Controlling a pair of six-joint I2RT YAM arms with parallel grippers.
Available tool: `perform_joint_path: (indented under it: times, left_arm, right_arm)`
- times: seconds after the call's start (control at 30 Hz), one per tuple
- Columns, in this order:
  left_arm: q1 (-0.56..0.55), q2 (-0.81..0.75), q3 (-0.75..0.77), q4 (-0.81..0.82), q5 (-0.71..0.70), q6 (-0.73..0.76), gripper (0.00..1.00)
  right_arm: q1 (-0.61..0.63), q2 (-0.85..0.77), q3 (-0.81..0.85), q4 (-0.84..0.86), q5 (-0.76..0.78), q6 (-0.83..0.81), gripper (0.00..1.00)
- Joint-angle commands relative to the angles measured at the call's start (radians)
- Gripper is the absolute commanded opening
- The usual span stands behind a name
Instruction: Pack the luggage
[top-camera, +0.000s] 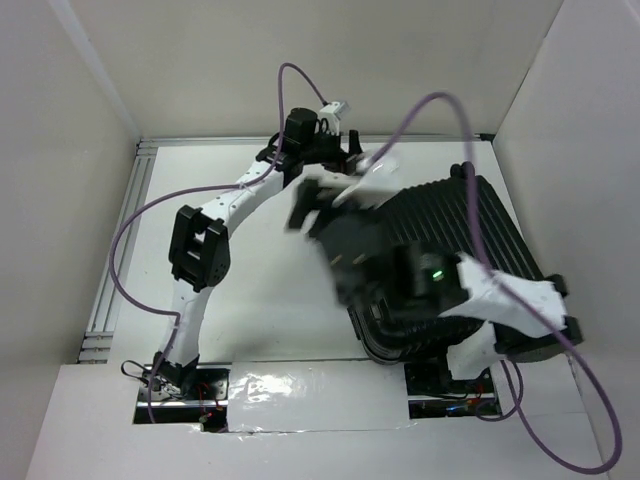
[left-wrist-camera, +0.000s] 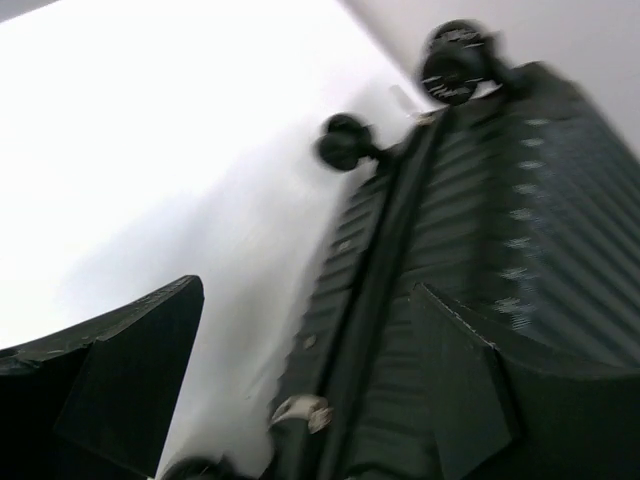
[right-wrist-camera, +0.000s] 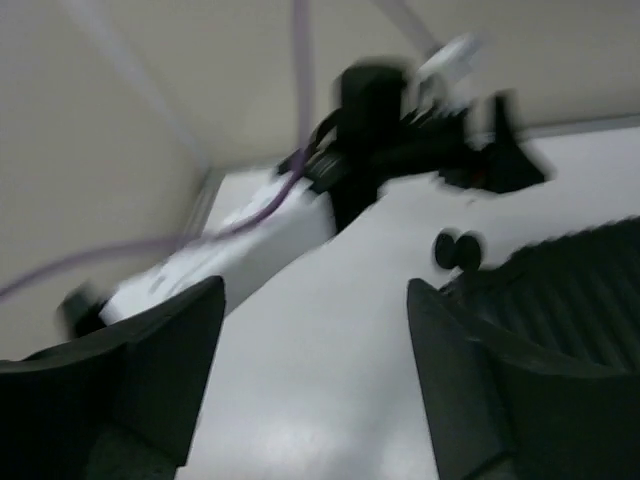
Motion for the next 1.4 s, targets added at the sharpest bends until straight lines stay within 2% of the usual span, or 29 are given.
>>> perform_joint_path:
  times: [0.0, 0.07, 0.13, 0.27, 0.3, 0.4, 0.43, 0.5, 0.57, 0.67, 0.73, 0.77, 0.83, 0.87, 0.93, 1.0, 1.1, 1.27, 1.37]
  left_arm:
    - [0.081, -0.126, -0.053, 0.016, -0.049, -0.001, 0.97]
    - [0.115, -0.149, -0.086, 0.030, -0.058, -0.012, 0.97]
    - [0.150, -0.168, -0.108, 0.030, -0.068, -0.012, 0.97]
    - [0.169, -0.147, -0.058, -0.022, -0.068, 0.039, 0.97]
    - [0.169, -0.137, -0.042, -0.053, -0.068, 0.049, 0.97]
    - [0.169, -0.125, -0.033, -0.072, -0.077, 0.060, 0.97]
    - [0.169, -0.125, -0.057, -0.072, -0.077, 0.060, 0.97]
    - [0.181, -0.125, -0.085, -0.072, -0.077, 0.070, 0.97]
    - [0.213, -0.151, -0.136, -0.072, -0.077, 0.070, 0.97]
    - [0.252, -0.186, -0.194, -0.072, -0.059, 0.070, 0.97]
    - [0.276, -0.206, -0.223, -0.072, -0.058, 0.070, 0.97]
    - [0.276, -0.228, -0.255, -0.072, -0.048, 0.070, 0.97]
    - [0.290, -0.238, -0.281, -0.052, -0.039, 0.079, 0.97]
    - [0.299, -0.251, -0.281, -0.052, -0.025, 0.089, 0.97]
    - [0.299, -0.251, -0.294, -0.052, -0.025, 0.117, 0.97]
    - [0.299, -0.251, -0.262, -0.076, -0.025, 0.137, 0.97]
    - [0.299, -0.203, -0.211, -0.087, -0.010, 0.146, 0.97]
    - [0.279, -0.130, -0.147, -0.064, 0.049, 0.146, 0.97]
    - [0.256, -0.090, -0.101, -0.075, 0.049, 0.161, 0.97]
  right_arm:
    - [-0.167, -0.221, -0.130, 0.372, -0.036, -0.359, 0.83]
    - [-0.215, -0.234, -0.139, 0.380, -0.027, -0.396, 0.94]
    - [-0.264, -0.234, -0.139, 0.359, 0.057, -0.410, 0.99]
    - [-0.275, -0.191, -0.122, 0.094, 0.139, -0.233, 0.99]
    - [-0.275, -0.191, -0.150, 0.093, 0.139, -0.232, 0.99]
    - [-0.295, -0.215, -0.306, 0.301, 0.012, -0.397, 0.99]
    - [-0.333, -0.216, -0.326, 0.335, -0.116, -0.419, 0.99]
    - [-0.400, -0.184, -0.327, 0.354, -0.241, -0.433, 0.99]
    - [-0.514, -0.087, -0.273, 0.322, -0.344, -0.451, 0.99]
    - [-0.699, 0.040, -0.103, 0.254, -0.494, -0.451, 0.99]
    - [-0.804, 0.070, -0.019, 0.274, -0.586, -0.451, 0.99]
    - [-0.917, 0.070, -0.005, 0.291, -0.676, -0.441, 0.99]
    - [-1.038, 0.070, 0.006, 0.321, -0.757, -0.392, 0.99]
    - [-1.163, 0.070, 0.023, 0.322, -0.822, -0.358, 0.99]
    - [-1.284, 0.084, 0.078, 0.203, -0.867, -0.239, 0.99]
    - [-1.412, 0.084, 0.078, 0.121, -0.889, -0.200, 0.99]
    - [-1.502, -0.035, -0.030, 0.000, -0.825, -0.129, 0.99]
    - [-1.537, -0.335, -0.330, -0.138, -0.746, 0.042, 0.99]
    - [-1.559, -0.493, -0.423, -0.282, -0.726, 0.159, 0.99]
